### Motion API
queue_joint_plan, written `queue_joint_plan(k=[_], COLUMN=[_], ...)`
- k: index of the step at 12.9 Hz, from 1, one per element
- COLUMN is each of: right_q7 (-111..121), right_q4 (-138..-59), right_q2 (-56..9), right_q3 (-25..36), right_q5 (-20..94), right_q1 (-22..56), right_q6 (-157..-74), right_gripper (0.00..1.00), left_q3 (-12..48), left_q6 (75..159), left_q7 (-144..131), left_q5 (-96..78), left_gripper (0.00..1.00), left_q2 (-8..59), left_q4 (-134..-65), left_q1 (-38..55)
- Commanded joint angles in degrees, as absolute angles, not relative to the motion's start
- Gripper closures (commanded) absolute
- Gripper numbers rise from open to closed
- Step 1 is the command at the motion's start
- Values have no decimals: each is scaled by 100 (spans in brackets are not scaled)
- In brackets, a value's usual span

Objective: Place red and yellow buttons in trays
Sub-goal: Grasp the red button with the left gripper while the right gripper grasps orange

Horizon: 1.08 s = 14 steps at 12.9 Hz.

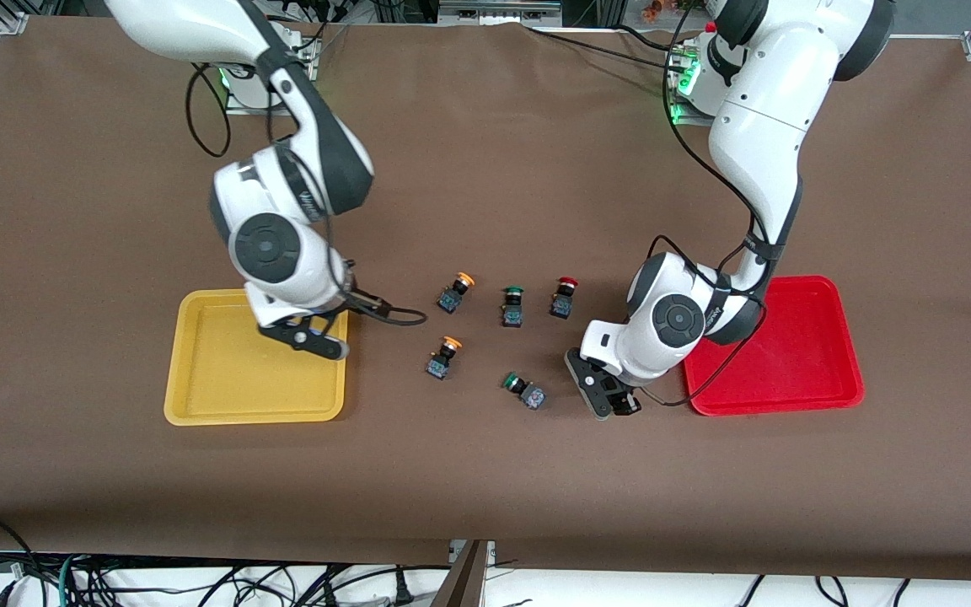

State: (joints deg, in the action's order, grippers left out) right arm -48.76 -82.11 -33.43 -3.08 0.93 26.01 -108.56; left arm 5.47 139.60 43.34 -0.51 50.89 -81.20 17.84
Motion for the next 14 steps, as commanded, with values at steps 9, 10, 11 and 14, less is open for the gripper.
queue_joint_plan(k=[9, 10, 11, 14], right_q7=[-6592, -6583, -6574, -6530], right_q4=[-8209, -8218, -8226, -8410], right_q2=[-4394, -4464, -4508, -4544], right_q3=[-264, -264, -264, -255], right_q5=[149, 141, 141, 123], right_q1=[3629, 3665, 3674, 3709], right_q6=[-12497, -12515, -12516, -12673], right_gripper=[0, 0, 0, 0], left_q3=[589, 598, 598, 536], left_q6=[13074, 12521, 12089, 10648], left_q7=[4325, 4115, 3844, 2762], left_q5=[-202, -202, -202, -150], left_gripper=[100, 100, 100, 100], left_q2=[4467, 4213, 4019, 3587], left_q4=[-8095, -8112, -8104, -8121], left_q1=[1505, 1338, 1284, 951])
